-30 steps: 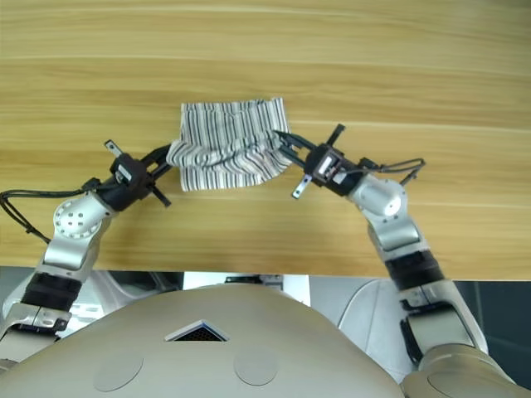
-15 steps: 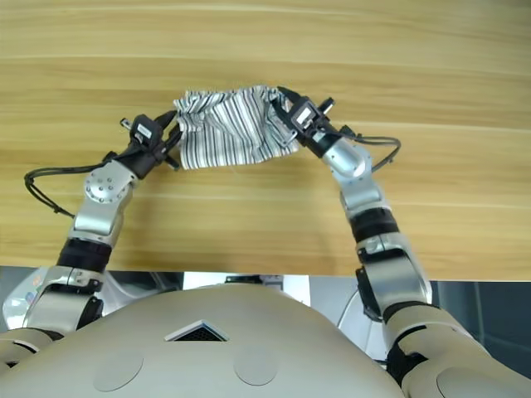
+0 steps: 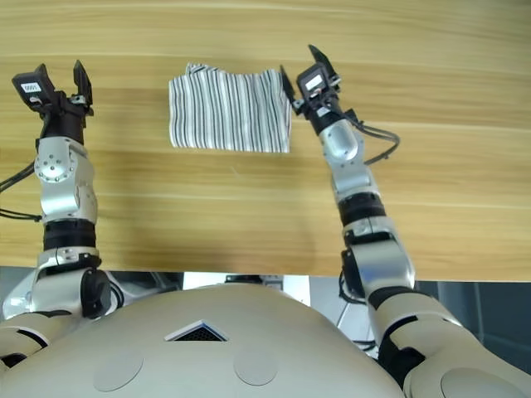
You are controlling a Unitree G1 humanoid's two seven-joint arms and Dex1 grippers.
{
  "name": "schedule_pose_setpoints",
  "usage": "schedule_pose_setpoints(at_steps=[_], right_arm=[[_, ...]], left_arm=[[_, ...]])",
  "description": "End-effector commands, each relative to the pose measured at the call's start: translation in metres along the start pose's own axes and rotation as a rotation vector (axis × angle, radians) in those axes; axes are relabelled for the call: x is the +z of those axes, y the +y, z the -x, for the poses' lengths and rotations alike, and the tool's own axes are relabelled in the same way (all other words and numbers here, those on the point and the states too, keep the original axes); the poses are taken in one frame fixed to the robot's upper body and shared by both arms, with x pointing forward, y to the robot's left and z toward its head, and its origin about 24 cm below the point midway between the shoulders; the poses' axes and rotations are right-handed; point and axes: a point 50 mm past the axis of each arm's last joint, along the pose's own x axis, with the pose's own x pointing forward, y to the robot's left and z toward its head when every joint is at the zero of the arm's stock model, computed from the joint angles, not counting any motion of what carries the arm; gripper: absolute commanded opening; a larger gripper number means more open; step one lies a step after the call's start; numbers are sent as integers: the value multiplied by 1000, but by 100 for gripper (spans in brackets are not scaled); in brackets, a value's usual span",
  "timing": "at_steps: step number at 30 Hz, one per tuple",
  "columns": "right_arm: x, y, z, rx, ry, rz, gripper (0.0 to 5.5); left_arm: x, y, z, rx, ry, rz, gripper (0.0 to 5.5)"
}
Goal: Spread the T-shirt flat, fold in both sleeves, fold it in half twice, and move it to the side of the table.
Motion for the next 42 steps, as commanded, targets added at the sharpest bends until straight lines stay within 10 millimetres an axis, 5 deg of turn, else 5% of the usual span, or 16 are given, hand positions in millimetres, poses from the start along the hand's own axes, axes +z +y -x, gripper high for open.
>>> schedule_pose_setpoints(at_steps=[1, 4, 10, 14, 20, 26, 35, 42], right_arm=[[67, 39, -6, 141, -250, -23, 303], [78, 65, -17, 244, -248, -24, 303], [23, 75, -60, 260, 104, -83, 303], [-11, 63, -60, 167, 329, -230, 303], [-58, 28, -26, -166, 537, -549, 303], [-114, -10, 53, -656, 815, -654, 303], [-100, -130, 102, -1476, 656, -804, 303], [-96, -157, 128, -1649, 650, -789, 303]], left_arm=[[1, -17, 0, 14, -18, 146, 326], [-14, -27, 0, 73, 20, 213, 326], [-29, -39, 1, 104, 45, 268, 326], [-28, -43, -1, 109, 32, 282, 326], [-28, -37, 2, 141, 28, 289, 326], [-28, -29, 7, 176, 23, 297, 326], [-30, 7, 42, 336, -9, 288, 326], [-29, 23, 59, 415, -20, 265, 326]])
